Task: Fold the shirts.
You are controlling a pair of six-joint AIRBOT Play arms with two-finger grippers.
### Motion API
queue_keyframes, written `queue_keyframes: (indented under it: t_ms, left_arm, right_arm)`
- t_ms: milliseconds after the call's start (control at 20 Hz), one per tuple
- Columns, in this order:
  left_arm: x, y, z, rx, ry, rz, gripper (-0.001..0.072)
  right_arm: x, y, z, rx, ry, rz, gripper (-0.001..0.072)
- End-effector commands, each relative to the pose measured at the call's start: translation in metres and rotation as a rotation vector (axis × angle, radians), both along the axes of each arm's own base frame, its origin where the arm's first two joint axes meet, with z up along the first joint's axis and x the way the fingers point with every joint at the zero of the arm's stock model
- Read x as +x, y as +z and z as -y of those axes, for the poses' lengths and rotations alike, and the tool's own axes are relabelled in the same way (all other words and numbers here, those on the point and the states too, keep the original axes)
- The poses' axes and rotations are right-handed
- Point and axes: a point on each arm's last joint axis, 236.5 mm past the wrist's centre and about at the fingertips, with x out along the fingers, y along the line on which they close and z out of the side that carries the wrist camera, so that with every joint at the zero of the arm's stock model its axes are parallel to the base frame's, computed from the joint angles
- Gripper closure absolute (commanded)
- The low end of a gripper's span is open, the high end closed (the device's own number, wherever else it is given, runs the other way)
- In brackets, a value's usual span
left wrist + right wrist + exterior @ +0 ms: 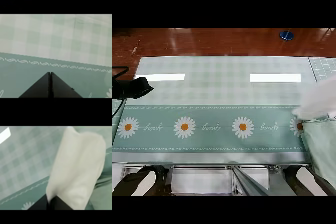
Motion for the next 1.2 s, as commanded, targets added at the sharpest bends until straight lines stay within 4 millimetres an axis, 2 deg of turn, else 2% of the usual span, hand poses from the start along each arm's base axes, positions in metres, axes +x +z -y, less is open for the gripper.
queue_keyframes:
  t_ms: [0, 100, 150, 200, 300, 350, 400, 450, 500, 600, 650, 700, 750, 800, 850, 900, 950, 1050, 1100, 1150]
  left_arm:
    - [0.000, 0.000, 0.000, 0.001, 0.000, 0.000, 0.0679]
    - [0.000, 0.000, 0.000, 0.001, 0.000, 0.000, 0.0679]
    - [0.000, 0.000, 0.000, 0.000, 0.000, -0.001, 0.0679]
    - [0.000, 0.000, 0.000, 0.000, 0.000, -0.001, 0.0679]
    - [0.000, 0.000, 0.000, 0.001, 0.000, 0.000, 0.0679]
    - [0.000, 0.000, 0.000, 0.000, 0.000, 0.000, 0.0679]
    - [0.000, 0.000, 0.000, 0.000, 0.001, -0.001, 0.0679]
    - [0.000, 0.000, 0.000, 0.000, 0.000, 0.000, 0.0679]
    - [0.000, 0.000, 0.000, 0.000, 0.000, 0.000, 0.0679]
    - [0.000, 0.000, 0.000, 0.000, 0.001, 0.000, 0.0679]
    - [0.000, 0.000, 0.000, 0.000, 0.000, 0.000, 0.0679]
    - [0.000, 0.000, 0.000, 0.000, 0.001, -0.001, 0.0679]
    - [0.000, 0.000, 0.000, -0.004, 0.004, -0.001, 0.0679]
    - [0.003, 0.004, 0.004, -0.027, 0.003, 0.017, 0.0679]
    - [0.010, 0.012, 0.015, -0.059, -0.029, 0.057, 0.0679]
    - [0.016, 0.022, 0.036, -0.079, -0.140, 0.110, 0.0679]
    - [0.022, 0.030, 0.056, -0.096, -0.226, 0.144, 0.0679]
    - [0.032, 0.033, 0.090, -0.107, -0.339, 0.112, 0.0679]
    - [0.036, 0.033, 0.104, -0.106, -0.386, 0.087, 0.0679]
    - [0.044, 0.026, 0.110, -0.073, -0.412, 0.078, 0.0679]
  right_arm:
    - [-0.087, -0.015, 0.036, 0.026, -0.272, -0.133, 0.0698]
    - [-0.139, -0.042, 0.060, -0.010, -0.460, -0.252, 0.0697]
    - [-0.164, -0.058, 0.064, -0.016, -0.540, -0.326, 0.0697]
    - [-0.188, -0.075, 0.065, -0.015, -0.612, -0.404, 0.0697]
    - [-0.217, -0.106, 0.058, 0.005, -0.658, -0.530, 0.0696]
    - [-0.226, -0.120, 0.053, 0.020, -0.664, -0.576, 0.0696]
    - [-0.236, -0.132, 0.049, 0.035, -0.684, -0.629, 0.0663]
    - [-0.246, -0.141, 0.047, 0.048, -0.712, -0.678, 0.0453]
    - [-0.249, -0.148, 0.045, 0.063, -0.710, -0.700, 0.0288]
    - [-0.248, -0.151, 0.049, 0.060, -0.708, -0.711, 0.0302]
    - [-0.240, -0.149, 0.054, 0.060, -0.701, -0.686, 0.0310]
    - [-0.214, -0.144, 0.061, 0.076, -0.672, -0.605, 0.0392]
    - [-0.169, -0.131, 0.064, 0.102, -0.583, -0.460, 0.0606]
    - [-0.116, -0.111, 0.061, 0.131, -0.465, -0.295, 0.0696]
    - [-0.059, -0.085, 0.049, 0.161, -0.334, -0.130, 0.0697]
    - [-0.014, -0.063, 0.027, 0.171, -0.198, -0.028, 0.0697]
    - [0.026, -0.048, -0.006, 0.148, -0.043, 0.029, 0.0697]
    - [0.086, -0.043, -0.089, 0.034, 0.244, 0.076, 0.0697]
    - [0.109, -0.051, -0.131, -0.040, 0.362, 0.097, 0.0697]
    - [0.125, -0.074, -0.170, -0.160, 0.492, 0.074, 0.0697]
